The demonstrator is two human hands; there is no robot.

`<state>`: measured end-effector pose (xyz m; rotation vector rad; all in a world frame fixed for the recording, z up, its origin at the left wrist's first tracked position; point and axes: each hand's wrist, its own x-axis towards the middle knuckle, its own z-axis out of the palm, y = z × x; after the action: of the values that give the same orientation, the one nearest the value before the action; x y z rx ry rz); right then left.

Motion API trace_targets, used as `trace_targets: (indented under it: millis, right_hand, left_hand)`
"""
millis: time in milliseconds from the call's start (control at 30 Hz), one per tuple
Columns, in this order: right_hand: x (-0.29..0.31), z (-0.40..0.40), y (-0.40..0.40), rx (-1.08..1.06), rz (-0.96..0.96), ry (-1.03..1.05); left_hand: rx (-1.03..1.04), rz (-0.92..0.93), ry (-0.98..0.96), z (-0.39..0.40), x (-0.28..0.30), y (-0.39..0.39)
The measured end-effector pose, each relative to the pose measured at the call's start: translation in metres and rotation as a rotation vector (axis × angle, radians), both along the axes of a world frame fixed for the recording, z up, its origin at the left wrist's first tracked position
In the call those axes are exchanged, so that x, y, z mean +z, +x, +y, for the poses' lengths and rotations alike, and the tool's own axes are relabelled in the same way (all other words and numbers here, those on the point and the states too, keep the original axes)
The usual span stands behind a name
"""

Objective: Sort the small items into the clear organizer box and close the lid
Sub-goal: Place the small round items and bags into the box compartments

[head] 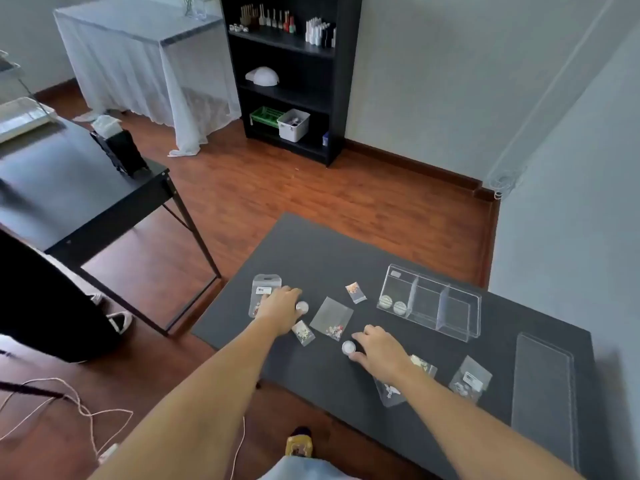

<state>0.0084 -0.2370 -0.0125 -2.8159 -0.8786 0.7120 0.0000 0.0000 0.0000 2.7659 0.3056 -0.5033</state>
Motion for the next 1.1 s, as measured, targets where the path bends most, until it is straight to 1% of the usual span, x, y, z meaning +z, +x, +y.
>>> trace_targets:
  millis: [167,367,500,567,700,767,900,1100]
  right_hand:
    - [-0.012,0.009,-0.003,-0.078,-0.026,0.008]
    - [-0.019,0.016,-0.002,-0.16,-0.036,0.093]
    - [-0.017,0.021,-0.005,-0.196,-0.062,0.13]
    - [-0.016,0.021,-0.007,-0.226,-0.041,0.169]
    - [-0.01,0.02,-0.01,-0.278,0.087,0.238]
    - [-0.006,0.016,-0.008,-0.334,0.114,0.307]
    - [0.005,-0.002,0.005,-0.463,0.068,0.488]
    - [0.026,-0.04,0.039,-0.638,-0.084,0.676]
  left_hand:
    - [-0.108,-0.002,0.008,0.001,-0.012,0.008]
    - [-0.116,-0.022,-0.104,0.011,-0.022,0.011]
    - [-0.161,-0.029,-0.154,0.016,-0.02,0.015]
    - [-0.122,0.001,-0.215,0.018,-0.018,0.016]
    - [-0.096,0.016,-0.295,0.016,-0.016,0.019]
    - [-0.112,-0.022,-0.326,0.011,-0.014,0.024]
    - [-0.132,-0.111,-0.398,-0.016,-0.001,0.049]
    - [-0.268,-0.201,-0.487,-0.08,0.019,0.096]
